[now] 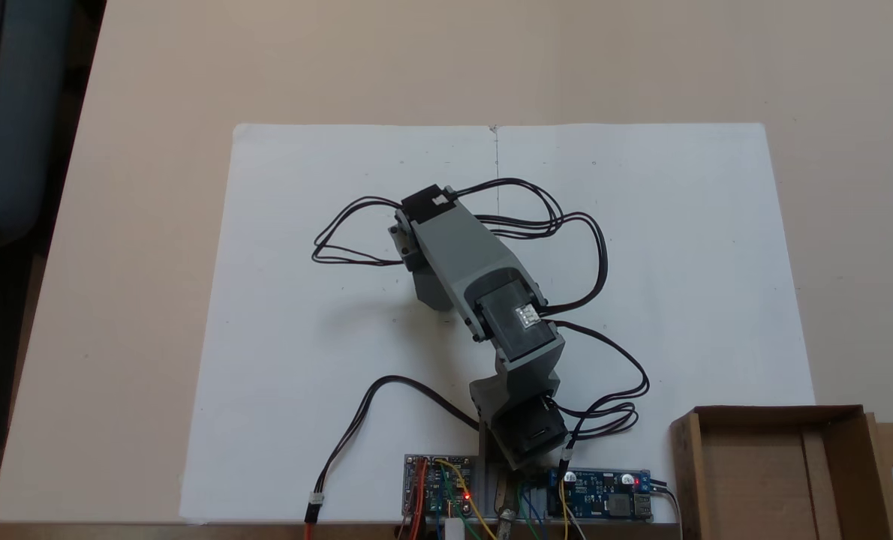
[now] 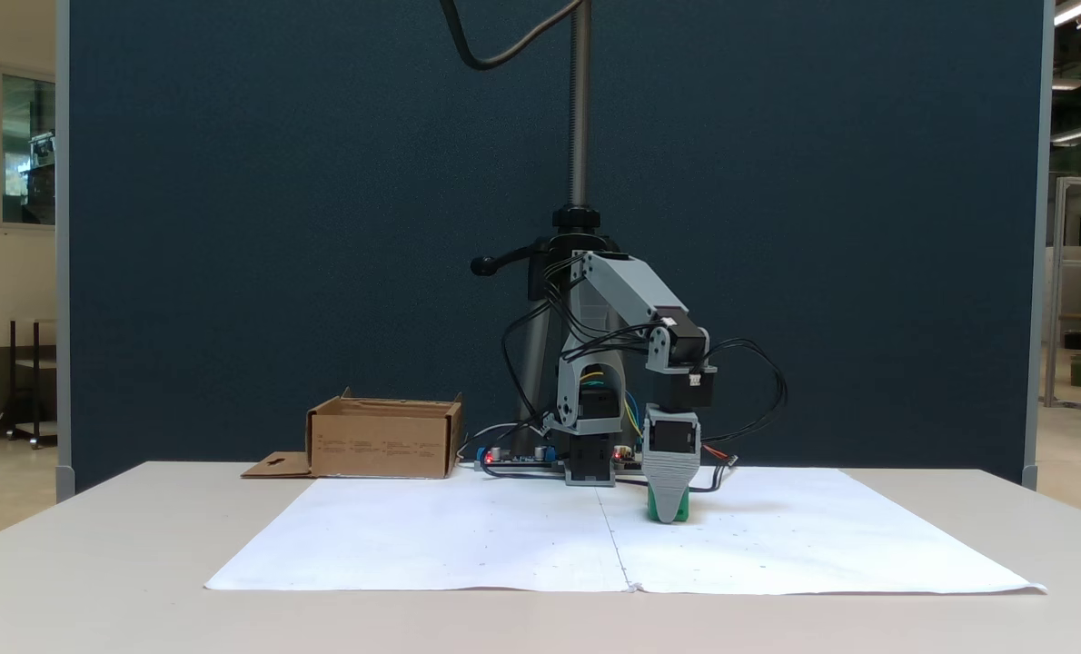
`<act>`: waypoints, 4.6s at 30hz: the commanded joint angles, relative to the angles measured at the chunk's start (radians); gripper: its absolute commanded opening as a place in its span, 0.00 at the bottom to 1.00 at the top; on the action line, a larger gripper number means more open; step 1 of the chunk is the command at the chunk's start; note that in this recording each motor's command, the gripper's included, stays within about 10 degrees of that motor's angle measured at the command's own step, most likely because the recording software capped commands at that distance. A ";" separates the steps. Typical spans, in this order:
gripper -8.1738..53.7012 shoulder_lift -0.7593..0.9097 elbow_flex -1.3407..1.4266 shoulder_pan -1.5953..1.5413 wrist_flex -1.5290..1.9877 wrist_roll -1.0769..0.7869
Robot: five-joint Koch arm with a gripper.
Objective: Grasp a green dice and put it in the bin.
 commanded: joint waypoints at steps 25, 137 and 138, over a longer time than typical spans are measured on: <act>0.32 0.081 -0.724 0.437 0.581 -0.344; 0.87 0.480 -0.362 0.594 -0.319 -0.500; 0.87 0.503 -0.319 0.594 -0.354 -0.500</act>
